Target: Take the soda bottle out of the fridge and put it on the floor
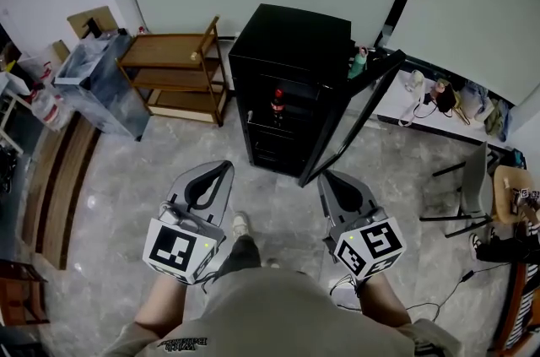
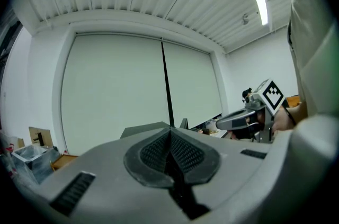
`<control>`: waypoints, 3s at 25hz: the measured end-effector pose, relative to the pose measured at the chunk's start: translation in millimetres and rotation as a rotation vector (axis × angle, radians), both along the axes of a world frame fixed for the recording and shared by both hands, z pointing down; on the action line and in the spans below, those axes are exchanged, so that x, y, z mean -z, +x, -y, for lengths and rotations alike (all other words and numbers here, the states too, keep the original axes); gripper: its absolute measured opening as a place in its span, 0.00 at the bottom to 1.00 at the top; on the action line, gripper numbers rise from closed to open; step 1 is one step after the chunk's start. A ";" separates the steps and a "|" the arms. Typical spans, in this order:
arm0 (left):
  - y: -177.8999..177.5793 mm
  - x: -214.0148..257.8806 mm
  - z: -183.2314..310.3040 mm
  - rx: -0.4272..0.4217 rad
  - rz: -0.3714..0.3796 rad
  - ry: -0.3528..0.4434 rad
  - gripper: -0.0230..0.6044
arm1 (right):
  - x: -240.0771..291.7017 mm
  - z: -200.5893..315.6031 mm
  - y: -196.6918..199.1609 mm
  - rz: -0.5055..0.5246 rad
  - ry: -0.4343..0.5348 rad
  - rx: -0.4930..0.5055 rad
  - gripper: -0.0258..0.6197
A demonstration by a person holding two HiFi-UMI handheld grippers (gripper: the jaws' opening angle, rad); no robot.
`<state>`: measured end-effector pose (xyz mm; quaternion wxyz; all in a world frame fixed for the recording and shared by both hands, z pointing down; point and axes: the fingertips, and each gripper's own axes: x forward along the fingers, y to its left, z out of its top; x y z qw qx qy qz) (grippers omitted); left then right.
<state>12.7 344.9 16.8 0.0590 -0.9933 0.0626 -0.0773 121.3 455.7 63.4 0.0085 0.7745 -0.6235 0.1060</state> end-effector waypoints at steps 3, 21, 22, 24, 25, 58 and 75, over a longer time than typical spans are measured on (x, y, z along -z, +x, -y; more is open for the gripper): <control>14.4 -1.8 22.7 -0.011 0.000 0.002 0.05 | -2.7 23.6 12.0 -0.002 -0.019 -0.002 0.03; 91.0 -10.0 193.9 -0.114 0.006 -0.007 0.05 | 11.2 194.4 71.8 -0.003 -0.016 -0.073 0.03; 94.2 -10.0 203.8 -0.123 0.001 -0.008 0.05 | 10.3 204.7 75.4 -0.008 -0.020 -0.083 0.03; 97.1 -11.1 222.7 -0.141 -0.007 0.015 0.05 | 7.8 226.0 76.8 -0.017 -0.032 -0.089 0.03; 97.1 -13.6 230.7 -0.146 -0.004 0.026 0.05 | 6.2 235.4 76.0 -0.020 -0.039 -0.088 0.03; 186.5 -86.1 299.1 0.001 0.100 -0.050 0.05 | -132.2 310.0 185.5 0.030 -0.273 -0.063 0.24; 211.3 -179.0 299.0 0.157 0.200 -0.203 0.05 | -299.0 334.3 247.6 0.000 -0.458 -0.008 0.28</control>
